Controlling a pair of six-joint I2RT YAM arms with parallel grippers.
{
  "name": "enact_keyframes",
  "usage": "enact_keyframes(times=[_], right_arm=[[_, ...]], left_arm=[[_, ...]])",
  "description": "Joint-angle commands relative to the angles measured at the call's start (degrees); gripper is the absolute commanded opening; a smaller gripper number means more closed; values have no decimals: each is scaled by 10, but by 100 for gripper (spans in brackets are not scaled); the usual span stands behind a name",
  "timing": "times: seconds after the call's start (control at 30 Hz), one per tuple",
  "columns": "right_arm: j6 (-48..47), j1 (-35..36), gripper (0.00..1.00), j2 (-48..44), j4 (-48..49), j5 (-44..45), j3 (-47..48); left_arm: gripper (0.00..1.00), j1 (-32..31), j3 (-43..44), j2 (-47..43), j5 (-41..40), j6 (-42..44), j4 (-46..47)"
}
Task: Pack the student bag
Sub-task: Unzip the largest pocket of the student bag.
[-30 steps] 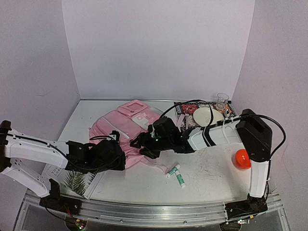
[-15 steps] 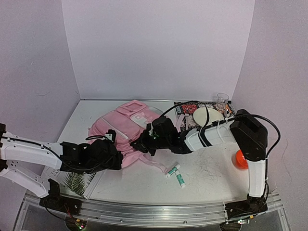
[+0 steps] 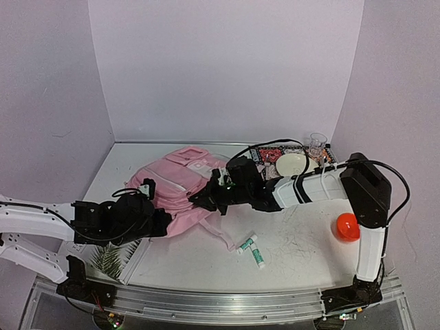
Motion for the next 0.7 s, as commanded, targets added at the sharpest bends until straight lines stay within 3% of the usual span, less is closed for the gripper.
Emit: enact_keyframes(times=[0.0,0.13,0.3,0.43,0.67], right_arm=[[-26,-57,0,-17,1,56,36],[-27,-69,0,-8,1,56,73],[-52,-92,0,-31,-18,42,74],[-70,-105,0,-42,-25,16,55],[-92,-110,0,-45,-26,-18,45]], left_arm=[[0,8,8,58,16,-9,-13],[0,7,13,78,-8,-28,-22],[0,48,-17,-1,-55,-69,-86],[0,99,-14,-40,-63,-31,-109],[0,140,3,-13,-61,-32,-145]])
